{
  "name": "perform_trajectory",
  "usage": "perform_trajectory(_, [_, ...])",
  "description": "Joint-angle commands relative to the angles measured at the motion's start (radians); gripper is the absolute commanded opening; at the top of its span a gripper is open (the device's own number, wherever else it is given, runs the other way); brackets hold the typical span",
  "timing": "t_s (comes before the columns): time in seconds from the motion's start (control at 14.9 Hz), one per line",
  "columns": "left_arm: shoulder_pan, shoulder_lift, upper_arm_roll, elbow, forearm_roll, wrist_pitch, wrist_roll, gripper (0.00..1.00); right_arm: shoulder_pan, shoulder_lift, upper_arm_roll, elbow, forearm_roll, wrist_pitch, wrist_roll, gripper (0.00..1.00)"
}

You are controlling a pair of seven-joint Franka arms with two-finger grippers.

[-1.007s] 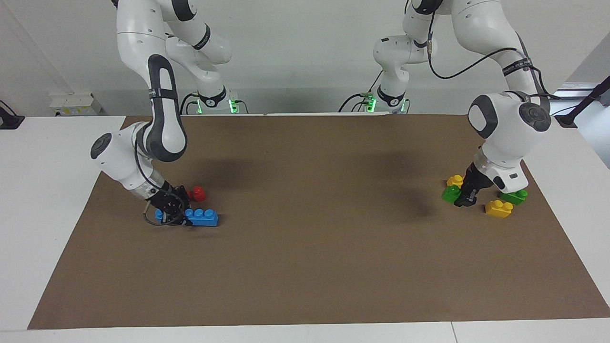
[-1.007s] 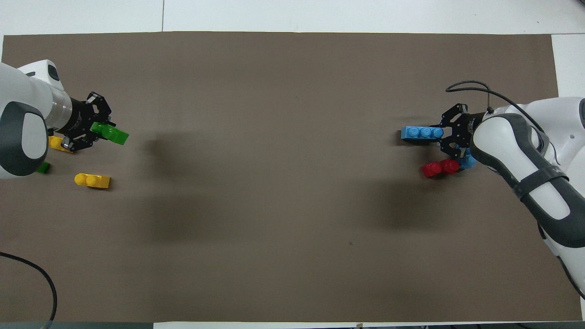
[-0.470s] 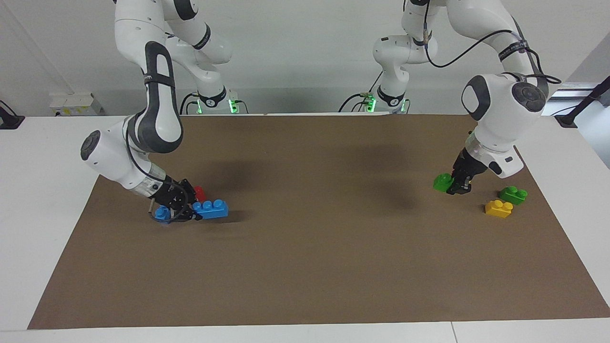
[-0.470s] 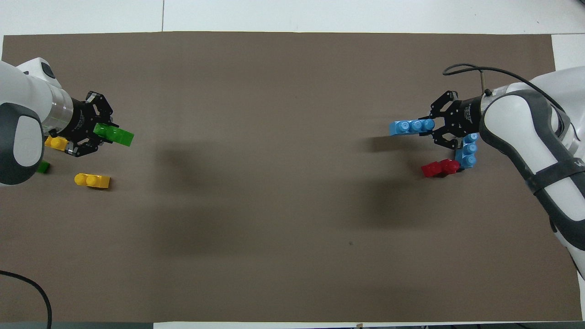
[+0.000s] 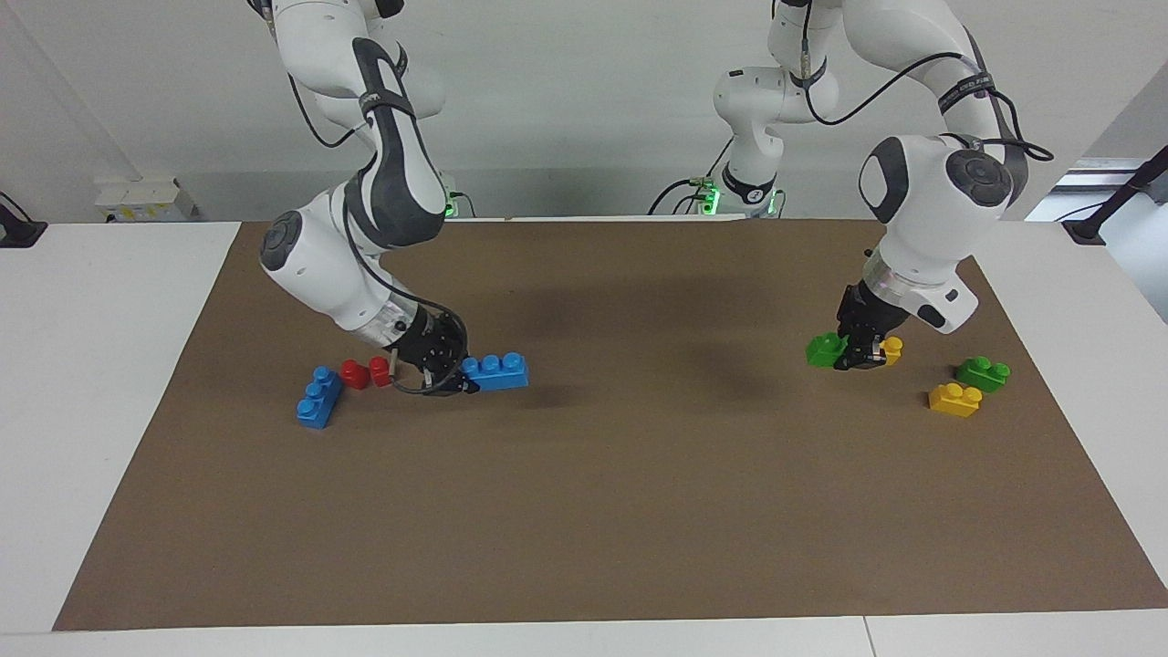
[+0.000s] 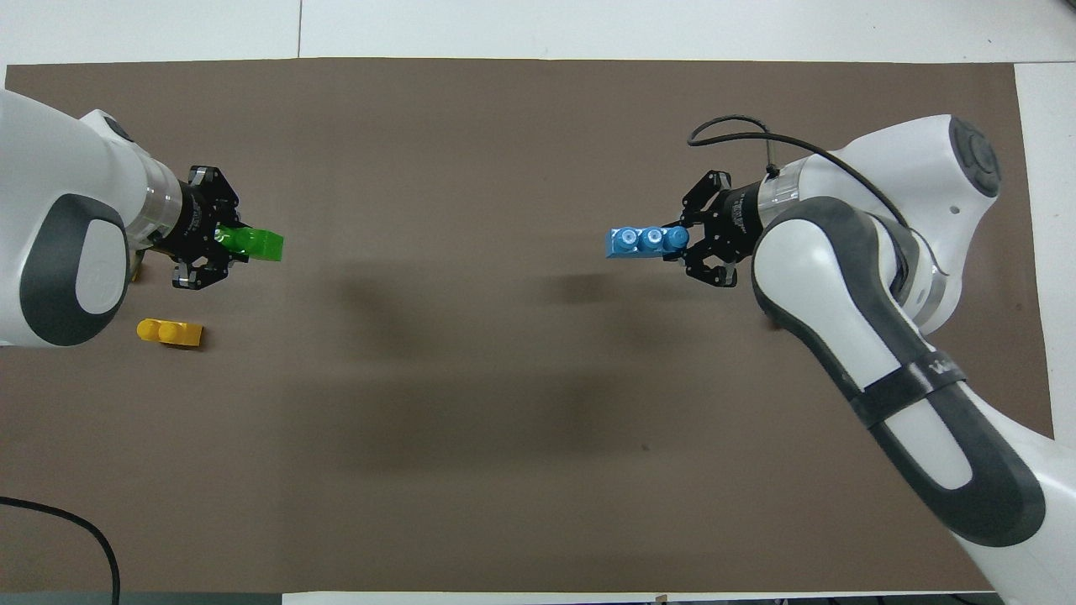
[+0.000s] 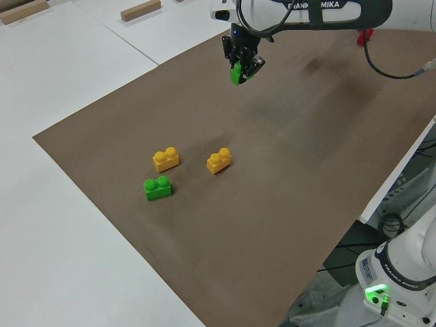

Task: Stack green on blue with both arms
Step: 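Lift the green brick with the left gripper while the right gripper lifts blue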

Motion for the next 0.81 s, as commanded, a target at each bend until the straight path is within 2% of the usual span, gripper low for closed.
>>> perform_trajectory(0.0, [-0.058,-0.027,0.013,-0.019,-0.017,-0.015,-0.083,0.00,0.076,-0.041,-0.003,-0.108,-0.003,0.098,-0.005,0.00])
perform_trajectory(0.2, [-0.131,-0.036,0.013,-0.032,-0.016,-0.014,-0.183,0.00,0.117,-0.073,-0.001,-0.190,-0.002,0.132,-0.039,0.00])
perform_trajectory(0.34, [-0.179,-0.039,0.016,-0.038,-0.013,-0.008,-0.252,0.00,0.175,-0.081,-0.001,-0.220,0.000,0.172,0.054,0.00])
perform_trajectory(0.4, [-0.203,-0.040,0.016,-0.044,-0.010,-0.002,-0.299,0.00,0.186,-0.081,-0.001,-0.233,0.000,0.235,0.102,0.00])
perform_trajectory(0.74, [-0.326,-0.071,0.016,-0.114,0.006,0.077,-0.467,0.00,0.240,-0.065,0.000,-0.277,0.009,0.302,0.131,0.00])
